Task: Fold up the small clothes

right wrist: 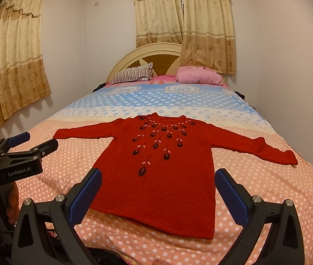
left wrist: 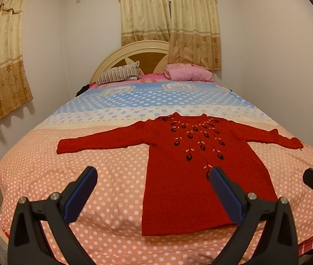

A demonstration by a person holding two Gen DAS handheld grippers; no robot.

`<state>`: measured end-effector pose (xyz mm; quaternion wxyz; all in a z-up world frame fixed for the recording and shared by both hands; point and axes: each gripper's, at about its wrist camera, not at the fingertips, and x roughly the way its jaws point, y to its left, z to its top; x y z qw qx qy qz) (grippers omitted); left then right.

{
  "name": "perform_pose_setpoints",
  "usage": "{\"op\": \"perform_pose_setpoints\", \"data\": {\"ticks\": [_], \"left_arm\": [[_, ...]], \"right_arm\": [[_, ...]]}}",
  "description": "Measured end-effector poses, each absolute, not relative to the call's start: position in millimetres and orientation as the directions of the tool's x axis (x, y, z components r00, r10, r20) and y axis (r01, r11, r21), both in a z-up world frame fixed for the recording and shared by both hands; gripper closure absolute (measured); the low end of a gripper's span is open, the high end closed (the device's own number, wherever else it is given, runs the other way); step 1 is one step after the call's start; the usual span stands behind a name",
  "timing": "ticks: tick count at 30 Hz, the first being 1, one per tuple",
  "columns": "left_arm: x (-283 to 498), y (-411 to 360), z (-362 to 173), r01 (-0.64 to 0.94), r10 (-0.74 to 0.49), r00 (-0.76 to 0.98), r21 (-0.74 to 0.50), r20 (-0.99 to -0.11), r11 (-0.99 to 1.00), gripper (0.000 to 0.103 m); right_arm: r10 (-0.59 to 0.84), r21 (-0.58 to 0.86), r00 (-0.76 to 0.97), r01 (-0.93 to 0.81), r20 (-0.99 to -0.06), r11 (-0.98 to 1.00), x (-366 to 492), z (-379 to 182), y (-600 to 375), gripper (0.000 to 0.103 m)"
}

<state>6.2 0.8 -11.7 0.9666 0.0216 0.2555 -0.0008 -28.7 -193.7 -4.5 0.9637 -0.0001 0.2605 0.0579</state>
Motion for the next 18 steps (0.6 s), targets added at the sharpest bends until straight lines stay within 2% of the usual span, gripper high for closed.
{"op": "perform_pose_setpoints", "data": {"ticks": [18], "left_arm": [[33, 11, -29, -0.032, 0.066, 0.850, 0.074, -0.523, 0.997, 0.000]], "right_arm": [[0.079, 0.033, 0.843, -0.072, -0.532, 0.997, 3, -19, -211, 0.001]]}}
